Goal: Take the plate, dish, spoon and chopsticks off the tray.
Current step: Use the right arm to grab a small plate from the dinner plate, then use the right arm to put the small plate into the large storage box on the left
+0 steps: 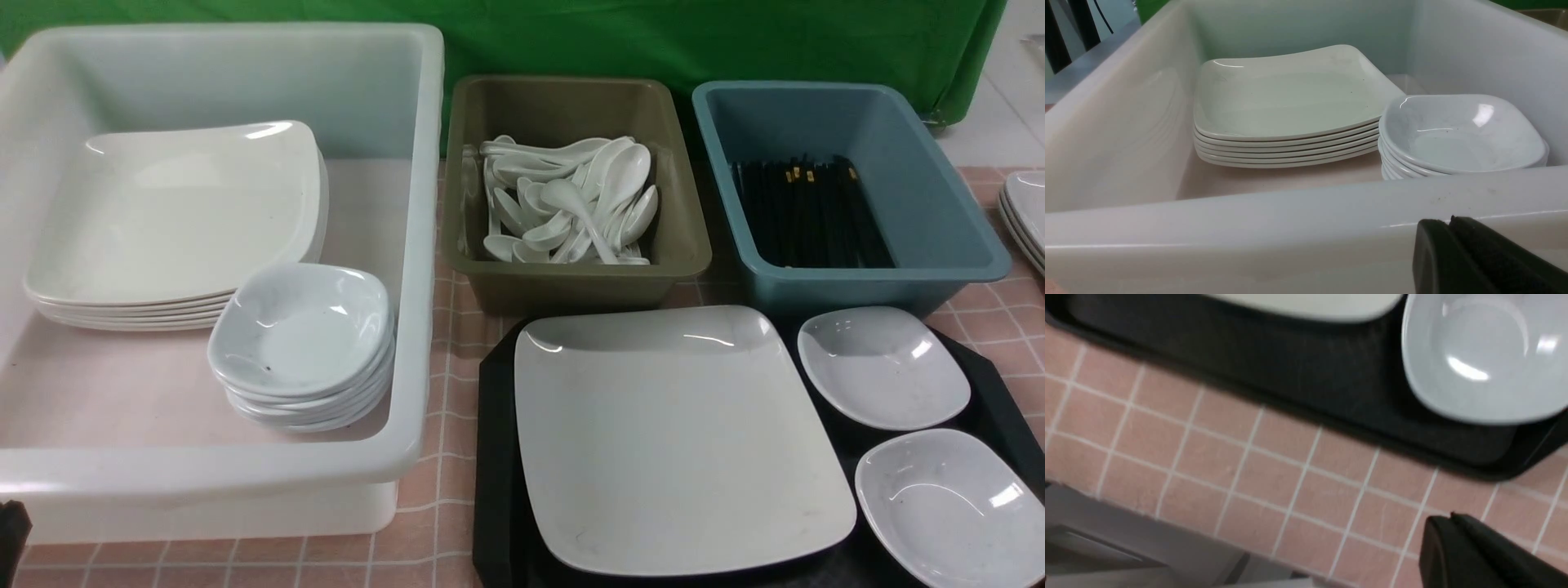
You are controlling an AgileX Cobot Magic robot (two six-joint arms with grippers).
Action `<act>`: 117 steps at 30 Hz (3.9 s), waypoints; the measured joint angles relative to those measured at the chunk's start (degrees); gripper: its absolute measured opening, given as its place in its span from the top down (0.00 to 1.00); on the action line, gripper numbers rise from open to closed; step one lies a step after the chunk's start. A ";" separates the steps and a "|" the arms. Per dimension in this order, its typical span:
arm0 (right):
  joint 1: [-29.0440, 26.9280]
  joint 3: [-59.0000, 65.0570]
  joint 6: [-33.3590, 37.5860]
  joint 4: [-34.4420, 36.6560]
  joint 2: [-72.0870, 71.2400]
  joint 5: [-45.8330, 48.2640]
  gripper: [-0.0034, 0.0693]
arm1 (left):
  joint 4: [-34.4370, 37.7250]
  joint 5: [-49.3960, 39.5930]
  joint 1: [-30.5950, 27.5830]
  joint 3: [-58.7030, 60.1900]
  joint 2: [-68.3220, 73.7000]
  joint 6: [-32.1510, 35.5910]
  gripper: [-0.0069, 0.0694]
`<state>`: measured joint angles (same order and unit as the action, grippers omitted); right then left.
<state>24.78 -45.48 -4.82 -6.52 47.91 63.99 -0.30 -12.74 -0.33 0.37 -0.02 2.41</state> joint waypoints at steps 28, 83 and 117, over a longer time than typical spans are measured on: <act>0.00 9.32 3.62 1.14 1.80 -12.97 0.41 | 40.51 6.50 0.00 0.00 0.00 -16.52 0.88; 3.39 -5.76 3.26 -5.47 21.95 -5.25 0.85 | 39.22 3.51 0.00 0.00 0.00 -16.52 0.88; 23.13 -60.86 61.71 33.76 64.50 -24.11 0.85 | 35.41 2.47 0.00 0.00 0.00 -16.52 0.88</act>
<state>47.91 -106.34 56.89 27.24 112.41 39.88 35.11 -10.27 -0.33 0.37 -0.02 -14.11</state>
